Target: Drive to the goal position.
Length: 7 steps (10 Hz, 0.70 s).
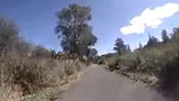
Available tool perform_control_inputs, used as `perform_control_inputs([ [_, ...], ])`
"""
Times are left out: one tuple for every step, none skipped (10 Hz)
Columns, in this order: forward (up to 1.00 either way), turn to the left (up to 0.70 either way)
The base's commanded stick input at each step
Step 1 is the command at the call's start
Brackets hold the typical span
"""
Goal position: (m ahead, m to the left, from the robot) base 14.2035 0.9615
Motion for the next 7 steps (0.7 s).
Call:
perform_control_inputs([
  [1.00, -0.34],
  [1.00, -0.23],
  [1.00, -0.12],
  [1.00, -0.33],
  [1.00, -0.23],
  [1.00, 0.00],
  [1.00, -0.08],
])
